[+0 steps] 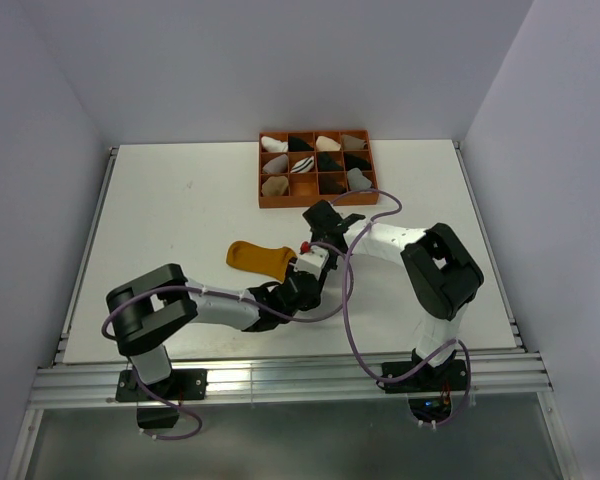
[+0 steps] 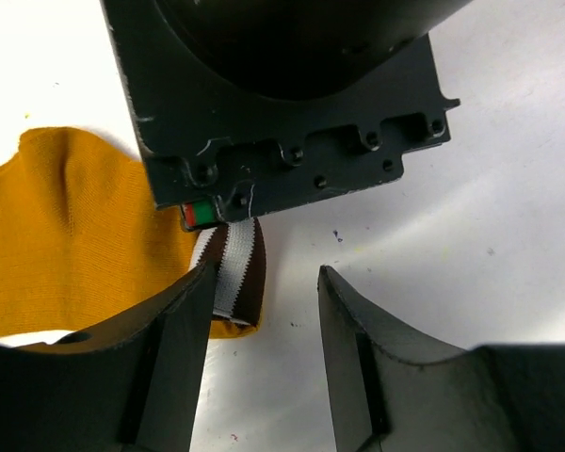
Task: Roll the socks
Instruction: Roll the sock at the center of the board.
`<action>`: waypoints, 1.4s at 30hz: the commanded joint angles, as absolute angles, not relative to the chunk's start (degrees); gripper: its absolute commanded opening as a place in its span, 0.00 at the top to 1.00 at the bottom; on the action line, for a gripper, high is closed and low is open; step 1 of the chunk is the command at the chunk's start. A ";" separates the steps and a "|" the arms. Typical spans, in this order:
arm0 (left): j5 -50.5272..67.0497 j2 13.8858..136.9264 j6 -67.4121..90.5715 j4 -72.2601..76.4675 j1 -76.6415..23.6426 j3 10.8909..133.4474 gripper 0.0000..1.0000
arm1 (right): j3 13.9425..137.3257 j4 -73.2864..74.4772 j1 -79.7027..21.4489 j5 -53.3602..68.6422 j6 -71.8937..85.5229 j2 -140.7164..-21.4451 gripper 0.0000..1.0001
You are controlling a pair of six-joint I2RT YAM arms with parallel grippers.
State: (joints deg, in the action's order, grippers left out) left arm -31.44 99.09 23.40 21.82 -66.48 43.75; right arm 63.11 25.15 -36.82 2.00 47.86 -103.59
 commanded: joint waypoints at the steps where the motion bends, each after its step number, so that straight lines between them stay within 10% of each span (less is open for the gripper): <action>1: -33.40 100.46 24.34 19.08 -66.97 46.75 0.48 | 63.63 26.63 -36.21 -0.26 46.49 -105.38 1.00; 18: -39.99 104.68 29.27 3.34 -67.24 53.00 0.53 | 63.19 26.54 -34.54 2.37 46.05 -103.98 1.00; 28: -39.99 108.54 29.71 0.18 -67.32 56.42 0.85 | 62.32 24.79 -33.49 4.04 46.41 -102.14 1.00; 31: -39.90 108.11 29.97 0.18 -67.24 56.34 0.99 | 60.56 22.16 -32.96 4.74 47.37 -99.86 0.88; 35: -35.78 104.25 31.89 0.96 -65.66 54.06 0.99 | 59.15 19.60 -31.73 5.54 47.90 -96.51 0.61; 42: -17.96 95.55 40.33 8.69 -57.67 46.42 0.99 | 57.48 17.94 -29.62 3.08 48.95 -88.61 0.43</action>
